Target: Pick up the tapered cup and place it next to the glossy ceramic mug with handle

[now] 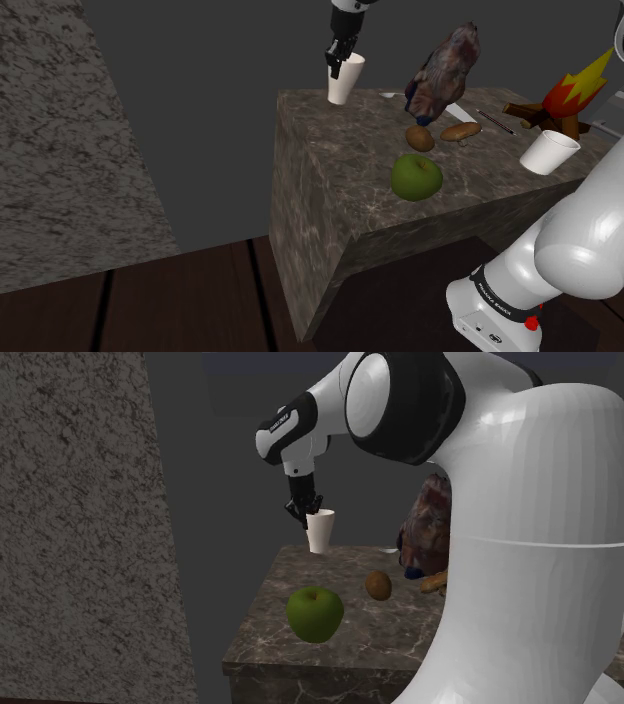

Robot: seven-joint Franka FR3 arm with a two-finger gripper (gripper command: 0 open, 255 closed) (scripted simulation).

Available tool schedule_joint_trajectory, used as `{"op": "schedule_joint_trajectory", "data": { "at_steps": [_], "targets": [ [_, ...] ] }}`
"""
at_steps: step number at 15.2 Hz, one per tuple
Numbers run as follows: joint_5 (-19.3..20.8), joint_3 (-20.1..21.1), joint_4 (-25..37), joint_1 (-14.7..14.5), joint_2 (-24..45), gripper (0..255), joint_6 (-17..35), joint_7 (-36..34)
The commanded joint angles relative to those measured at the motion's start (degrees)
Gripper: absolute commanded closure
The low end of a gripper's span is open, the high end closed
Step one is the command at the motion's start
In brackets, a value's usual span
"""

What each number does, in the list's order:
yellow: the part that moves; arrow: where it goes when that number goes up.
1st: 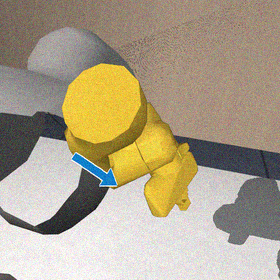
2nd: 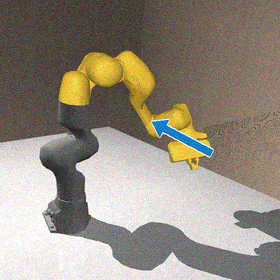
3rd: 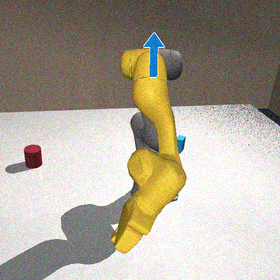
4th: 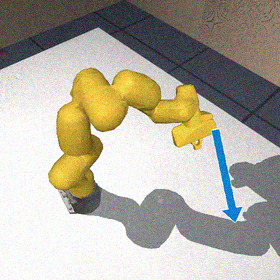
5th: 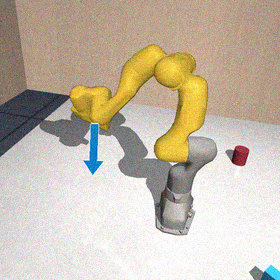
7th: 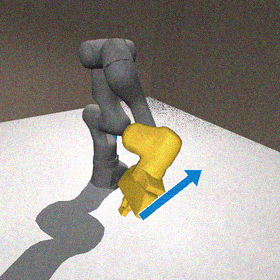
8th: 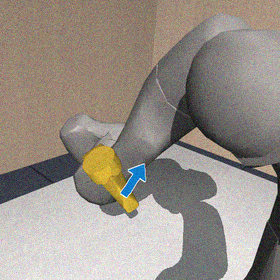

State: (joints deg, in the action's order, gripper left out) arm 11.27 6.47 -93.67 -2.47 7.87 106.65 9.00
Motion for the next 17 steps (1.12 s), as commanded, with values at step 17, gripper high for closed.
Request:
{"op": "schedule_joint_trajectory", "data": {
  "at_steps": [17],
  "targets": [
    [-0.1, 0.2, 17.7, -0.6, 2.7, 255, -14.8, 2.2]
  ]
}}
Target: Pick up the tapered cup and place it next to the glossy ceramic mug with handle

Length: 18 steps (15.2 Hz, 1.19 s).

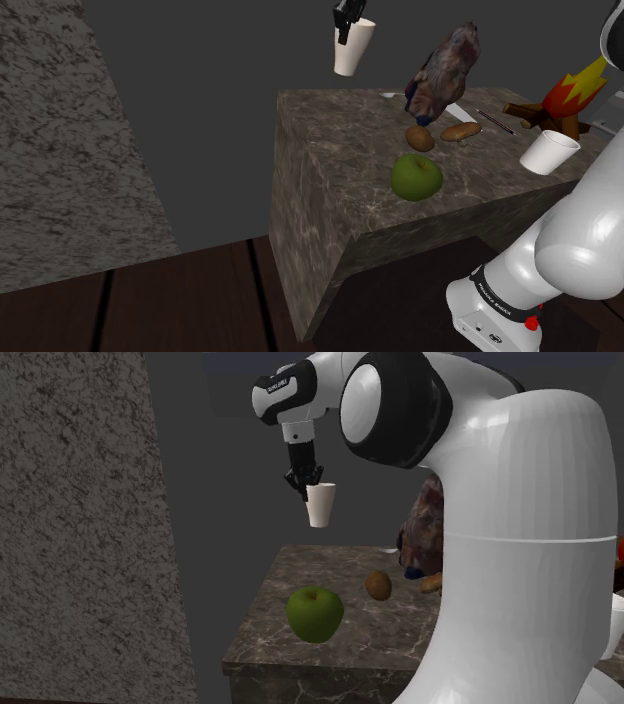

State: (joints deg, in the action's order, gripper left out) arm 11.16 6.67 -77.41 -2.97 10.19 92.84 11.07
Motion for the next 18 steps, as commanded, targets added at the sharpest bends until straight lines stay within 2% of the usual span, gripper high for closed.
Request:
{"op": "schedule_joint_trajectory", "data": {
  "at_steps": [1, 9, 15, 18],
  "targets": [
    [0.1, 0.0, 2.7, -0.1, 0.7, 255, -1.9, 0.2],
    [0.7, 0.1, 14.7, -0.8, 4.6, 255, -10.0, 1.3],
    [1.7, 0.1, 27.6, -1.9, 9.9, 255, -17.7, 2.3],
    [-0.1, -0.5, 13.0, 1.2, -0.1, 255, -12.5, 4.1]
  ]
}}
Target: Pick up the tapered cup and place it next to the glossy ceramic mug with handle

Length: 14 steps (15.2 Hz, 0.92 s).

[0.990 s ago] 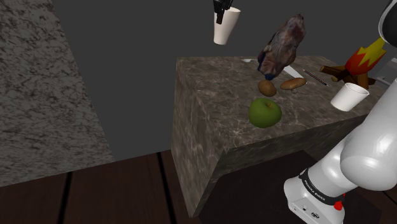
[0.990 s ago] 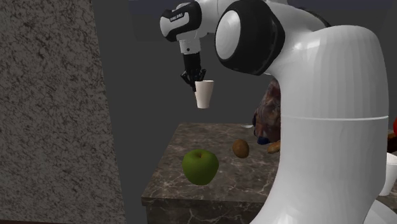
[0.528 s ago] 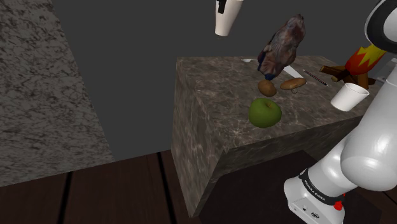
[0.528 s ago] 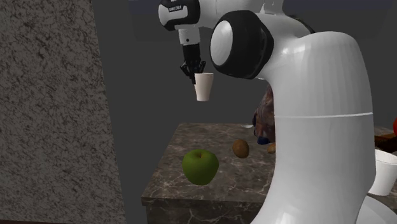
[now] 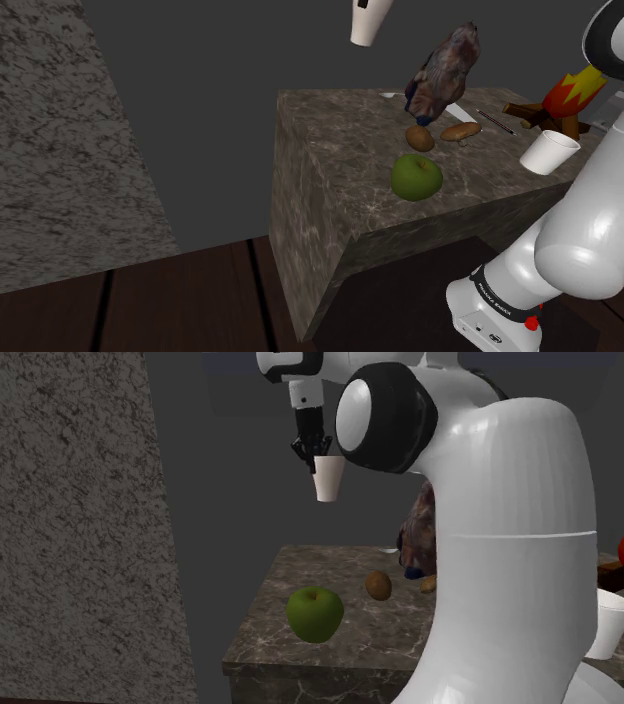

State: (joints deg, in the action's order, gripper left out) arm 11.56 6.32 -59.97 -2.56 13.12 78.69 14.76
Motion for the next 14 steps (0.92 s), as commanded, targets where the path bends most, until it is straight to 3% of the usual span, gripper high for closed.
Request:
{"op": "schedule_joint_trajectory", "data": {
  "at_steps": [1, 7, 14],
  "targets": [
    [-1.0, -0.5, -8.1, 1.6, -5.6, 255, 2.8, 1.2],
    [-2.8, -3.5, -24.4, 5.0, -18.6, 255, 7.1, 6.7],
    [-3.0, -8.1, -36.9, 7.8, -30.4, 255, 9.0, 13.8]
  ]
}}
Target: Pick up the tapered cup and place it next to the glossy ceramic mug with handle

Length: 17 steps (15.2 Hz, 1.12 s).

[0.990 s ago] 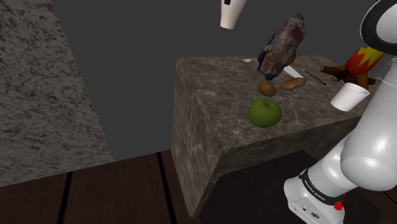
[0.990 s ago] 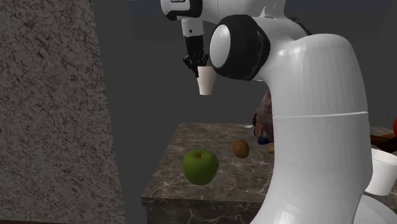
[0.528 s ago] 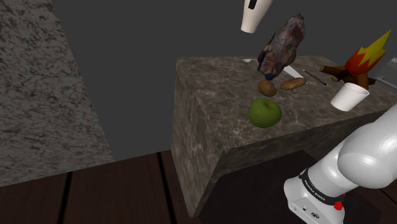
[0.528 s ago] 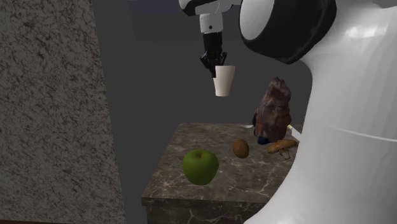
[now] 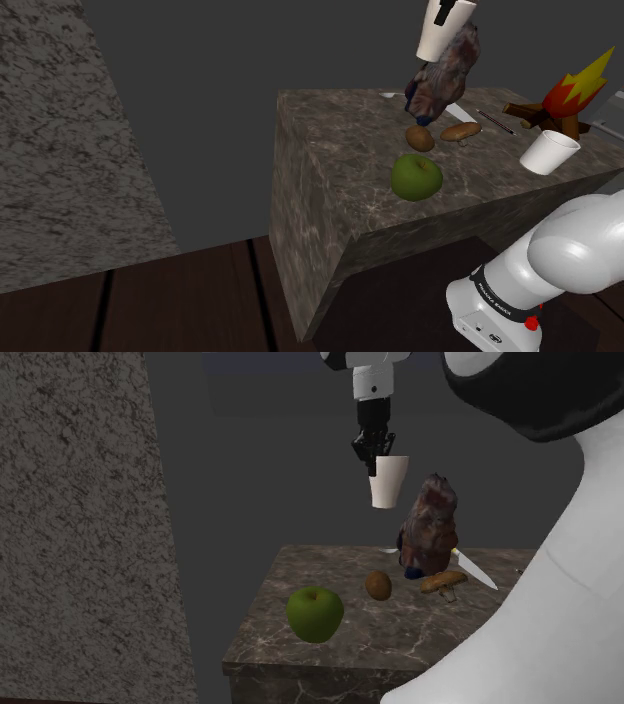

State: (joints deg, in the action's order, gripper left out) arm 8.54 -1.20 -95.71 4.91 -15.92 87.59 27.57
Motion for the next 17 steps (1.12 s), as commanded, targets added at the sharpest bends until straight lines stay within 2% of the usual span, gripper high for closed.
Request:
{"op": "schedule_joint_trajectory", "data": {
  "at_steps": [1, 9, 17],
  "targets": [
    [0.2, -1.3, -2.6, 0.7, -2.8, 255, 0.2, 2.0],
    [2.3, -7.6, -11.0, 3.5, -12.8, 255, -0.1, 10.9],
    [5.9, -14.8, -14.9, 6.3, -19.7, 255, -1.2, 20.4]
  ]
}}
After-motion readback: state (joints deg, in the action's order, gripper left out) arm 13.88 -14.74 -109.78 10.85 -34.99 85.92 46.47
